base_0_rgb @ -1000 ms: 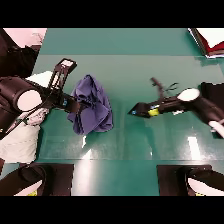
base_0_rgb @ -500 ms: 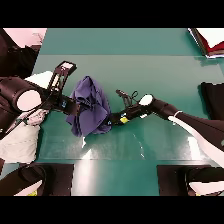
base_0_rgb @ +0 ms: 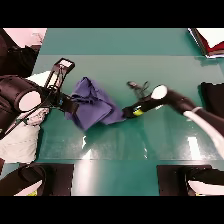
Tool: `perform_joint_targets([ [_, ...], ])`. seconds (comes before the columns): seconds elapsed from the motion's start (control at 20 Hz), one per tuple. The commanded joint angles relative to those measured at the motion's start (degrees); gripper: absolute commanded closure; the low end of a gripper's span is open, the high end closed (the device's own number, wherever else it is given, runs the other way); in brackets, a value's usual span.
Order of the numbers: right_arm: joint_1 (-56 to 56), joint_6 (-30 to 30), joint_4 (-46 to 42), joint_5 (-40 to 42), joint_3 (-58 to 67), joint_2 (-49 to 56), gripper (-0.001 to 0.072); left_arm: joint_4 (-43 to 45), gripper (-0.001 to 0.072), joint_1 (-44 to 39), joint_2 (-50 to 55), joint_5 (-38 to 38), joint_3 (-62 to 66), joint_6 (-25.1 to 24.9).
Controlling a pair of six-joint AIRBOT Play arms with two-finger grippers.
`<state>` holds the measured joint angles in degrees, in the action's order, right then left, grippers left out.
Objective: Fold the shirts.
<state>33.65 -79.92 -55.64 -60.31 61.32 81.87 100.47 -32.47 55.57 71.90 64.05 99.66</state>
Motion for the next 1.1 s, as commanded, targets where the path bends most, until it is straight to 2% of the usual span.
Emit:
perform_joint_targets([
  [0.0,-11.19,-5.53,-19.04,-10.69,0.04,-10.93,0.0692,2.10,0.0681,0.02,0.02,-6.86,-0.50,-2.23],
  [0.15,-19.69,-5.40,-19.08,-14.56,0.04,-18.32,0.0691,-2.32,0.0681,0.02,0.76,-18.49,-4.33,-4.09],
  [0.3,-21.46,-5.31,-18.84,-13.73,0.04,-23.69,0.0691,-5.25,0.0681,0.02,5.73,-19.50,-5.73,-4.15],
  [0.5,-18.95,-5.31,-17.86,-12.90,0.04,-26.97,0.0691,-12.68,0.0679,0.02,10.05,-25.03,-5.73,-3.96],
  [0.55,-18.27,-5.31,-17.90,-13.05,0.04,-27.26,0.0691,-13.49,0.0602,0.02,9.99,-24.81,-5.64,-3.87],
  [0.6,-18.16,-5.33,-17.88,-13.25,0.04,-27.45,0.0691,-13.49,0.0312,0.02,9.81,-24.04,-5.40,-3.67],
  [0.65,-18.16,-5.33,-17.86,-13.29,0.07,-27.47,0.0691,-12.98,0.0187,0.02,9.68,-22.12,-4.68,-3.67],
  [0.75,-18.18,-5.35,-17.90,-13.29,0.04,-27.47,0.0691,-10.05,0.0186,0.02,9.60,-18.88,-2.97,-3.72],
  [0.95,-18.18,-5.73,-17.86,-13.53,0.04,-27.43,0.0691,-9.60,0.0186,0.37,10.01,-17.07,-3.58,-5.64],
  [1.05,-18.18,-5.75,-17.88,-14.08,0.04,-27.43,0.0691,-11.52,0.0186,4.42,10.01,-15.34,-3.98,-5.64],
])
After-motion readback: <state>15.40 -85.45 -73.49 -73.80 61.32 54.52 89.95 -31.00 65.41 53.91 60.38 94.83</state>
